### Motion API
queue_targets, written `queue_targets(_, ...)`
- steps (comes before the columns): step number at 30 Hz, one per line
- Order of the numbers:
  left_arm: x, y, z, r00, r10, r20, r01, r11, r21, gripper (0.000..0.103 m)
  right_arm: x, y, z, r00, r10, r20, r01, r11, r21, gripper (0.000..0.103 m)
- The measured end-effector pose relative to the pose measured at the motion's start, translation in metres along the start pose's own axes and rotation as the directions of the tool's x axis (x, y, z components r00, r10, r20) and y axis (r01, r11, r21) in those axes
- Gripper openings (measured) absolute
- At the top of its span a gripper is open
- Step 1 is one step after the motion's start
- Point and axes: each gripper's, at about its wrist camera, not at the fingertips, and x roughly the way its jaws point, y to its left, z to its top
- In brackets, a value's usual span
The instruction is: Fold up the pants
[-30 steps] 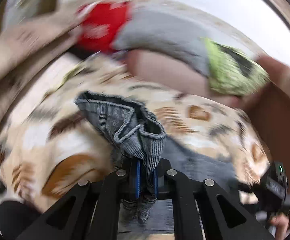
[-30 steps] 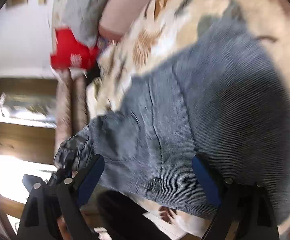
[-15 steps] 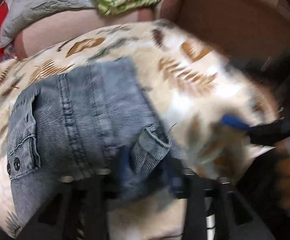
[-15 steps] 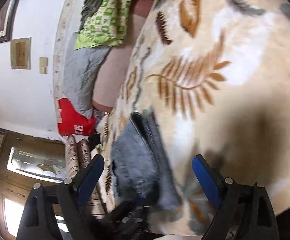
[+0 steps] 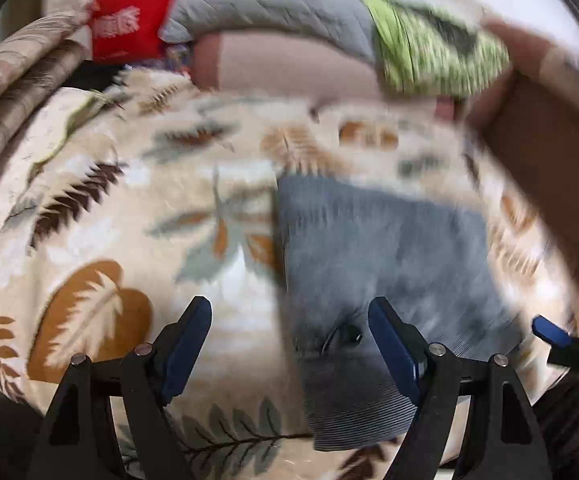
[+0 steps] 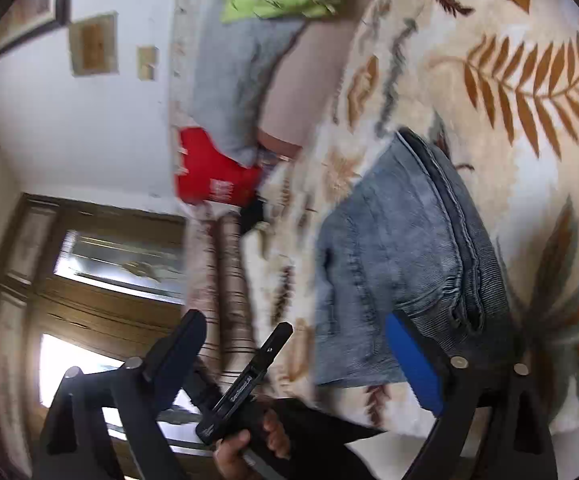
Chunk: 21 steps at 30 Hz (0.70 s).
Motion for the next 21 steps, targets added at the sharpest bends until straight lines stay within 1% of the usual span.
queue_targets(1, 0.018, -0.011, -0.007, 0.998, 0.017, -0.061, -0.014, 0.998, 0.054, 0.082, 0.011, -0.014, -0.003, 0.995, -0.094, -0.035, 0.095, 0.995, 0.015, 0.098)
queue_targets(2, 0.019, -0.015, -0.009, 0.999, 0.035, -0.035, -0.032, 0.997, 0.069, 0.082, 0.024, -0.033, -0.007, 0.978, -0.185, -0.092, 0.191, 0.980, 0.059, 0.092)
queue_targets(3, 0.013, -0.015, -0.011, 0.999, 0.034, -0.006, -0.033, 0.997, 0.068, 0.082, 0.029, -0.047, -0.013, 0.982, -0.155, -0.106, 0.166, 0.980, 0.107, 0.091)
queue_targets(4, 0.005, -0.013, -0.011, 0.999, 0.031, 0.011, -0.031, 0.998, 0.063, 0.081, 0.021, -0.043, -0.015, 0.987, -0.142, -0.079, 0.150, 0.984, 0.101, 0.091)
queue_targets(5, -0.002, -0.012, -0.010, 0.999, 0.025, 0.028, -0.026, 0.999, 0.045, 0.081, 0.018, -0.036, -0.015, 0.983, -0.164, -0.078, 0.171, 0.981, 0.087, 0.092)
queue_targets(6, -0.010, -0.011, -0.006, 0.998, 0.014, 0.056, -0.016, 1.000, 0.022, 0.081, 0.010, -0.024, -0.014, 0.976, -0.213, -0.052, 0.216, 0.975, 0.054, 0.092)
queue_targets(8, -0.026, -0.012, 0.005, 0.991, -0.007, 0.132, 0.006, 1.000, 0.007, 0.081, -0.001, -0.009, -0.009, 0.970, -0.241, -0.004, 0.241, 0.970, 0.016, 0.092)
queue_targets(9, -0.027, -0.014, 0.009, 0.989, 0.000, 0.148, -0.002, 1.000, 0.016, 0.082, -0.006, -0.003, -0.007, 0.970, -0.244, 0.014, 0.244, 0.970, 0.004, 0.092)
queue_targets(10, -0.024, -0.018, 0.012, 0.990, 0.000, 0.144, -0.005, 0.999, 0.033, 0.082, -0.011, 0.004, -0.003, 0.969, -0.246, 0.033, 0.246, 0.969, -0.005, 0.092)
queue_targets(12, -0.004, -0.030, 0.012, 0.997, 0.020, 0.079, -0.028, 0.994, 0.101, 0.082, -0.011, 0.015, 0.003, 0.973, -0.226, 0.037, 0.227, 0.973, -0.029, 0.092)
queue_targets(13, 0.010, -0.039, 0.009, 0.999, 0.045, 0.015, -0.047, 0.988, 0.148, 0.082, -0.009, 0.021, 0.006, 0.979, -0.202, 0.029, 0.203, 0.978, -0.040, 0.092)
queue_targets(14, 0.024, -0.047, 0.002, 0.997, 0.076, -0.012, -0.073, 0.980, 0.188, 0.082, -0.007, 0.025, 0.009, 0.984, -0.179, 0.023, 0.180, 0.983, -0.042, 0.092)
queue_targets(15, 0.025, -0.050, -0.002, 0.995, 0.098, 0.027, -0.101, 0.973, 0.208, 0.082, 0.000, 0.031, 0.013, 0.988, -0.152, 0.007, 0.152, 0.987, -0.049, 0.092)
queue_targets(16, 0.022, -0.051, -0.004, 0.994, 0.103, 0.047, -0.111, 0.971, 0.211, 0.082, 0.005, 0.035, 0.016, 0.990, -0.141, -0.008, 0.140, 0.988, -0.059, 0.092)
queue_targets(19, 0.024, -0.050, -0.001, 0.995, 0.098, 0.030, -0.103, 0.973, 0.207, 0.082, 0.027, 0.041, 0.029, 0.990, -0.140, -0.032, 0.138, 0.988, -0.070, 0.092)
queue_targets(21, 0.024, -0.050, -0.002, 0.995, 0.097, 0.033, -0.102, 0.972, 0.212, 0.082, 0.042, 0.046, 0.046, 0.991, -0.124, -0.048, 0.120, 0.990, -0.071, 0.092)
